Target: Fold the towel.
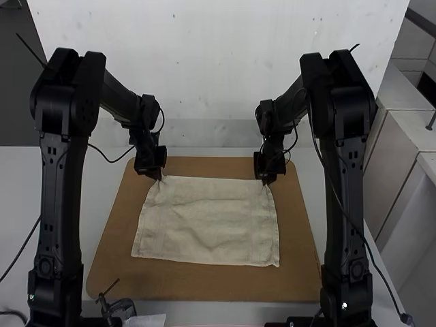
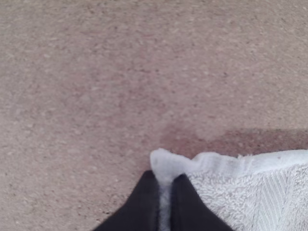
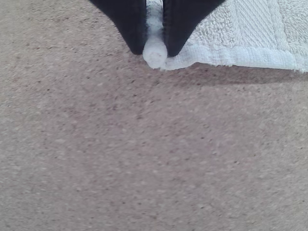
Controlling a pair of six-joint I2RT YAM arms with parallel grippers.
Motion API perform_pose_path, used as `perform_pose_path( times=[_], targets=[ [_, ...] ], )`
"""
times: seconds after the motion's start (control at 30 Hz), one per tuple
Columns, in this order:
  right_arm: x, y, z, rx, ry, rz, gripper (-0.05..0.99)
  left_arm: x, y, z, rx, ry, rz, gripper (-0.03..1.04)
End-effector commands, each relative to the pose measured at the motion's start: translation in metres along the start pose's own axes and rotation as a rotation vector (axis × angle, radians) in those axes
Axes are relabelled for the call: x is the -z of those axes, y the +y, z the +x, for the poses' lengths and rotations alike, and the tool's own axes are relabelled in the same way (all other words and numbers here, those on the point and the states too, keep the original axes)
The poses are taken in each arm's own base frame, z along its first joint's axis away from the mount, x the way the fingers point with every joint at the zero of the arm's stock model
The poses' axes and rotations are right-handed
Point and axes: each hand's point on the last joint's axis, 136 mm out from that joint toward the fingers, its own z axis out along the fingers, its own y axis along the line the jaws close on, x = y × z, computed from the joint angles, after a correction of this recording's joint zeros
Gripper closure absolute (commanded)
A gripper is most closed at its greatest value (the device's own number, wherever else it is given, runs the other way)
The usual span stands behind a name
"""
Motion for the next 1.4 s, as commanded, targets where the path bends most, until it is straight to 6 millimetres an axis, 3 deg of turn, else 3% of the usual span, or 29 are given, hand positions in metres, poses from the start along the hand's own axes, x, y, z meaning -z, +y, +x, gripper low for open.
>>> perform_pose_path(
  times=[0.0, 0.27, 0.37, 0.47, 0.53, 0.73, 1.03, 1.2, 1.37],
  targets=[
    [0.014, -0.022, -0.034, -0.051, -0.089, 0.076, 0.92, 0.032, -0.015, -0.015, 0.013, -0.076, 0.036, 1.01],
    [0.066, -0.025, -0.093, -0.116, -0.263, 0.048, 0.92, 0.087, -0.003, -0.056, 0.105, -0.236, 0.039, 1.01],
    [0.079, -0.024, -0.097, -0.116, -0.286, 0.040, 0.92, 0.105, -0.002, -0.063, 0.116, -0.283, 0.030, 1.01],
    [0.086, -0.023, -0.090, -0.112, -0.290, 0.035, 0.92, 0.109, -0.002, -0.060, 0.118, -0.285, 0.029, 1.01],
    [0.088, -0.024, -0.081, -0.106, -0.281, 0.035, 0.92, 0.107, -0.003, -0.053, 0.115, -0.270, 0.028, 1.01],
    [0.091, -0.012, -0.032, -0.026, -0.226, 0.031, 0.92, 0.104, -0.012, -0.005, 0.086, -0.200, 0.046, 1.01],
    [0.101, -0.005, 0.039, 0.069, -0.167, 0.023, 0.92, 0.133, -0.018, 0.060, 0.042, -0.202, 0.087, 1.01],
    [0.108, -0.008, 0.072, 0.094, -0.141, 0.010, 0.92, 0.137, -0.023, 0.101, -0.001, -0.185, 0.104, 1.01],
    [0.118, -0.012, 0.092, 0.106, -0.129, 0.006, 0.92, 0.133, -0.028, 0.138, -0.034, -0.147, 0.122, 1.01]
  ],
)
